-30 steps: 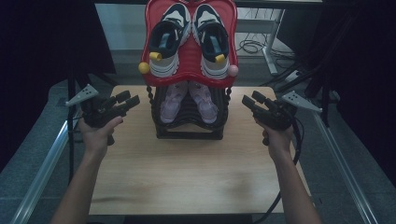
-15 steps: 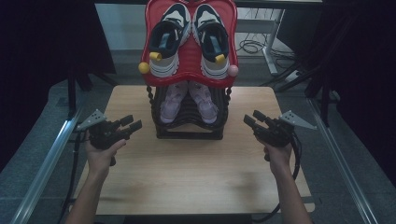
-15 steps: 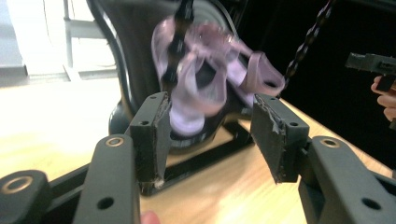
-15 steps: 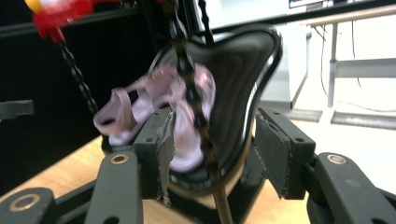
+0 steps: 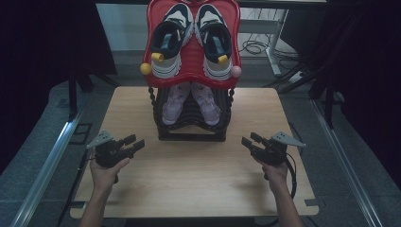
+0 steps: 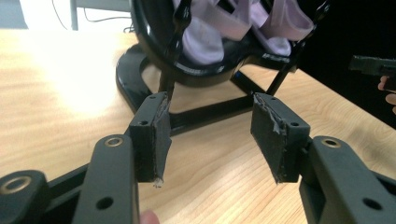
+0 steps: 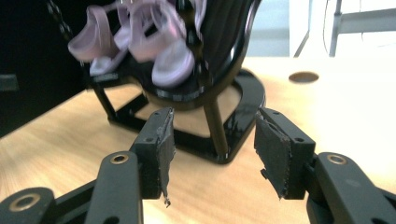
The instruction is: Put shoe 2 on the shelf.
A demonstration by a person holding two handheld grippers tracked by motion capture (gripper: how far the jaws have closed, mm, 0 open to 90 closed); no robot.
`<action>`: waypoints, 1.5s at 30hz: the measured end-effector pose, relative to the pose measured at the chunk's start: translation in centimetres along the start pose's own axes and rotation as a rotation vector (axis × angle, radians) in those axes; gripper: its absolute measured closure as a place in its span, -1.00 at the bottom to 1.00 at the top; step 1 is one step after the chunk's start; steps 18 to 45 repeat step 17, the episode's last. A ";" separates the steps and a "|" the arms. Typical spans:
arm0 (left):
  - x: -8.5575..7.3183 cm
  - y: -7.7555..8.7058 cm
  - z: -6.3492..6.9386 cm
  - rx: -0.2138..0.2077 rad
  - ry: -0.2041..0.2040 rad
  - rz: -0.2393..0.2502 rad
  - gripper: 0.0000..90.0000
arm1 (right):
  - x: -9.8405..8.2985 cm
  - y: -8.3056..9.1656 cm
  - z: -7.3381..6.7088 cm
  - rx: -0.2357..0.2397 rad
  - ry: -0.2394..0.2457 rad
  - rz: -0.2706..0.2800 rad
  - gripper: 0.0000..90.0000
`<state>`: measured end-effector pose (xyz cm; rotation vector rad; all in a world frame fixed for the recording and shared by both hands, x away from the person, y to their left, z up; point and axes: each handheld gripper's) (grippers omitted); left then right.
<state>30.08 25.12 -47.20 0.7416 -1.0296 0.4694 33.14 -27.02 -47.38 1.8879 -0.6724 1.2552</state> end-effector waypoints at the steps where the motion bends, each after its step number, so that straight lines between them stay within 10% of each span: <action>1: -0.4 -0.1 -0.1 -0.001 0.010 -0.004 0.05 | -0.3 -0.1 0.0 0.002 0.001 -0.009 0.06; 45: -2.0 0.2 -0.5 0.043 0.010 -0.016 0.04 | -1.9 0.2 0.3 -0.010 -0.003 -0.001 0.05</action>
Point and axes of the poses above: each handheld gripper's, and its own axes: y roughly backward along the jaws, x roughly out of its top, z roughly to its right, and after that the axes turned 3 degrees about -x, right-handed
